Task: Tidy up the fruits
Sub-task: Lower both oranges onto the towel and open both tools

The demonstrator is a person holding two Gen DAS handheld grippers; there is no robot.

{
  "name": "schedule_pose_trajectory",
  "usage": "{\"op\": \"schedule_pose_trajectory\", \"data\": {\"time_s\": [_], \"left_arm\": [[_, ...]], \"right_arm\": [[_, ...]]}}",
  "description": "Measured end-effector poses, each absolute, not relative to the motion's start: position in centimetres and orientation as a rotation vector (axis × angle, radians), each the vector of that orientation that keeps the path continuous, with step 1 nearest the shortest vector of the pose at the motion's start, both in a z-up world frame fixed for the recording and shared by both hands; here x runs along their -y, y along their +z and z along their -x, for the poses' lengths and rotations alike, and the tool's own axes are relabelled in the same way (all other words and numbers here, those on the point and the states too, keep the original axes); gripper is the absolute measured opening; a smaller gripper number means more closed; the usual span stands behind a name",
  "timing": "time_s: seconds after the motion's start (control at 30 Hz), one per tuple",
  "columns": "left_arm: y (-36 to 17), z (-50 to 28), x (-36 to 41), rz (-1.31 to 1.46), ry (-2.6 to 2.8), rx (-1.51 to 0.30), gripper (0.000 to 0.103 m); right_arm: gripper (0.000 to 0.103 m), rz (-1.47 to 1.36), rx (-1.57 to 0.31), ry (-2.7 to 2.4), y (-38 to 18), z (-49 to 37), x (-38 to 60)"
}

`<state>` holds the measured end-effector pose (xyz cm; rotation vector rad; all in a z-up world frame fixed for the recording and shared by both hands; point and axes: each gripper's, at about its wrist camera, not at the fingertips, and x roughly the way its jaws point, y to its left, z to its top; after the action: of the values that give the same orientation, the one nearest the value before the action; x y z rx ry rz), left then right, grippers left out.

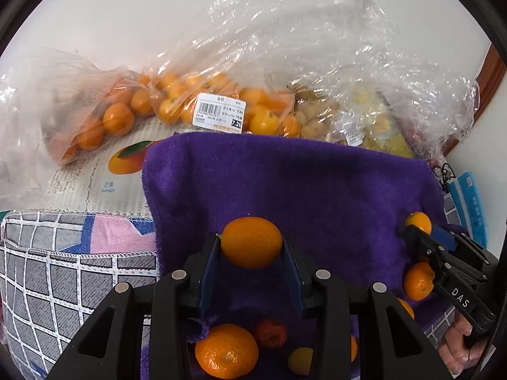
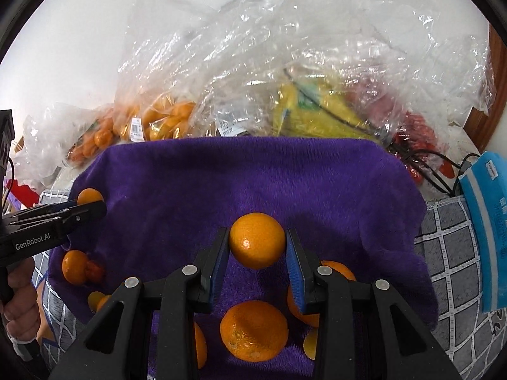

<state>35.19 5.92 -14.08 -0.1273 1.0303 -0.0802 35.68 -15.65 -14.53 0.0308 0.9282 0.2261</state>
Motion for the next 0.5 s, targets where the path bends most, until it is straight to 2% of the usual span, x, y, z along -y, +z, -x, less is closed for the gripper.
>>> {"op": "schedule_pose_trajectory", "data": {"time_s": [0.5], "left_arm": [[-15.7, -36.0, -4.9, 0.087, -0.069, -1.082, 0.037]], "right_arm": [[0.035, 0.082, -0.914, 0.215, -15.2, -35.9, 13.8]]}}
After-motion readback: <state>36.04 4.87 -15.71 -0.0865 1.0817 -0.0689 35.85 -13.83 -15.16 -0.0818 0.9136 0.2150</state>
